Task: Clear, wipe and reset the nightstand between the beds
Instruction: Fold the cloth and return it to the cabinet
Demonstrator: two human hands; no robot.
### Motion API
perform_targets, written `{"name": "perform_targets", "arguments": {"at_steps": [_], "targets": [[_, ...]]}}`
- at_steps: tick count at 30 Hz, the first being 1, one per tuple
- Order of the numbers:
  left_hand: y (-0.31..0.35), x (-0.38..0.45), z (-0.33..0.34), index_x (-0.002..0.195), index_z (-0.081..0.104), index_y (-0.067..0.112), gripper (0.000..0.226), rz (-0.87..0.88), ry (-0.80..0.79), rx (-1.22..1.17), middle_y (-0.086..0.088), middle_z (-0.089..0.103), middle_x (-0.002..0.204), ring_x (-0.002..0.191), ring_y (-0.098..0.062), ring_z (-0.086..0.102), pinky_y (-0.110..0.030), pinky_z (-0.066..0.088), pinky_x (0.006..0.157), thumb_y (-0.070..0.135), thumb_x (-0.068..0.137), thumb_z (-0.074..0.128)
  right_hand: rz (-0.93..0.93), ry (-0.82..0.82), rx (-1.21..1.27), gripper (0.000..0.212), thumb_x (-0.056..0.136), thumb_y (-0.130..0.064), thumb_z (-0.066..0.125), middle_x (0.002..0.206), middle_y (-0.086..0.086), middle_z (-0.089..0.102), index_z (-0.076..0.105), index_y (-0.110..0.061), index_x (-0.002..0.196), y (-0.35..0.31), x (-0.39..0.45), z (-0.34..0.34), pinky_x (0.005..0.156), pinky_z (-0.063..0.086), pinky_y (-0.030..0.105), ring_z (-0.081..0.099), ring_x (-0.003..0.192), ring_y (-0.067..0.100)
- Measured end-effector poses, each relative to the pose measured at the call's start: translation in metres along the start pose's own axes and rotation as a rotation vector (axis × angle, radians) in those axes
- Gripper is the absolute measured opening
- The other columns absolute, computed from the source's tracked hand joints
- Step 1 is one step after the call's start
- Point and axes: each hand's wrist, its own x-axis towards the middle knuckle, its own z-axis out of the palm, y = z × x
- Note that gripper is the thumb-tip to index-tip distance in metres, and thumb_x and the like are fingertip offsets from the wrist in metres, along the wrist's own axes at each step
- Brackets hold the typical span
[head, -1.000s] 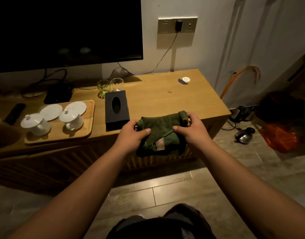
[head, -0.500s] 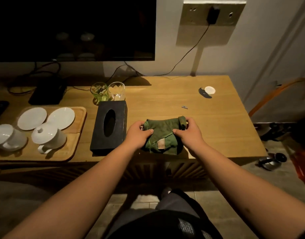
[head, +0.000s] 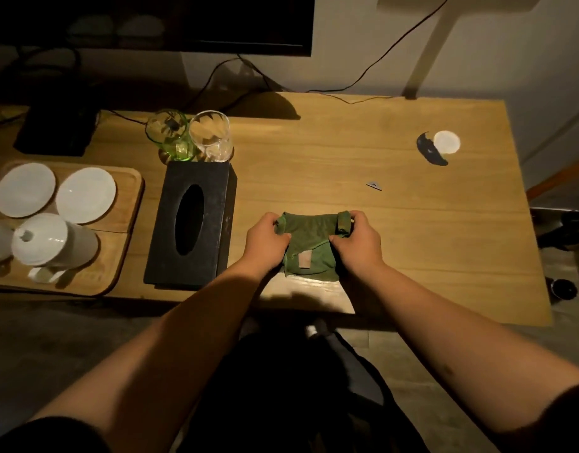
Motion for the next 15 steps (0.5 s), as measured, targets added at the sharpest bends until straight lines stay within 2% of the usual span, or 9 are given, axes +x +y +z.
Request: {"name": "perform_targets", "arguments": {"at_steps": [3, 6, 8, 10, 12, 15], "targets": [[-0.001, 0.001, 0.002, 0.121, 0.053, 0.01, 0.036, 0.04, -0.022, 0.07, -0.011, 0.065, 0.113, 0.104, -0.027, 0.061, -0.028, 0.046, 0.082, 0.008, 0.086, 0.062, -0.011, -0.014, -0.055, 0.039, 0.08, -0.01, 0.068, 0.092, -0.005, 0.058, 0.052, -0.014, 0.115, 0.002, 0.002, 0.001, 0.066, 0.036, 0.019, 0.054, 0.084, 0.014], [0.003, 0.003, 0.005, 0.131, 0.042, 0.011, 0.049, 0.055, -0.036, 0.232, -0.014, 0.056, 0.122, 0.111, -0.032, 0.056, -0.038, 0.046, 0.091, 0.015, 0.086, 0.062, -0.012, -0.031, -0.134, 0.044, 0.08, -0.012, 0.068, 0.106, 0.006, 0.06, 0.051, -0.011, 0.12, 0.003, 0.007, 0.002, 0.074, 0.035, 0.021, 0.055, 0.096, 0.022], [0.005, 0.002, 0.004, 0.132, 0.037, 0.014, 0.053, 0.061, -0.039, 0.396, -0.013, 0.047, 0.125, 0.113, -0.034, 0.052, -0.045, 0.046, 0.091, 0.024, 0.086, 0.063, -0.001, -0.032, -0.2, 0.059, 0.08, -0.016, 0.07, 0.121, 0.013, 0.052, 0.044, -0.011, 0.133, 0.003, 0.008, 0.002, 0.086, 0.037, 0.024, 0.049, 0.112, 0.028], [0.006, 0.001, 0.001, 0.135, 0.034, 0.016, 0.058, 0.094, -0.027, 0.504, -0.011, 0.041, 0.131, 0.118, -0.033, 0.047, -0.046, 0.045, 0.089, 0.029, 0.086, 0.063, 0.026, -0.005, -0.24, 0.075, 0.079, -0.025, 0.072, 0.132, 0.013, 0.042, 0.034, -0.015, 0.143, 0.002, 0.008, 0.001, 0.099, 0.036, 0.036, 0.04, 0.122, 0.031], [0.01, 0.001, -0.003, 0.141, 0.028, 0.019, 0.065, 0.18, -0.007, 0.557, -0.009, 0.034, 0.141, 0.124, -0.031, 0.041, -0.045, 0.045, 0.09, 0.034, 0.086, 0.06, 0.045, 0.036, -0.285, 0.084, 0.077, -0.036, 0.073, 0.143, 0.01, 0.035, 0.028, -0.02, 0.147, -0.001, 0.007, -0.004, 0.103, 0.034, 0.044, 0.032, 0.129, 0.032], [0.022, 0.001, -0.011, 0.147, 0.018, 0.025, 0.074, 0.343, -0.01, 0.627, -0.007, 0.021, 0.154, 0.137, -0.029, 0.027, -0.047, 0.04, 0.1, 0.046, 0.086, 0.054, -0.019, 0.038, -0.399, 0.09, 0.076, -0.052, 0.067, 0.157, 0.005, 0.017, 0.02, -0.027, 0.148, -0.005, 0.0, -0.014, 0.106, 0.026, 0.049, 0.019, 0.139, 0.031]]}}
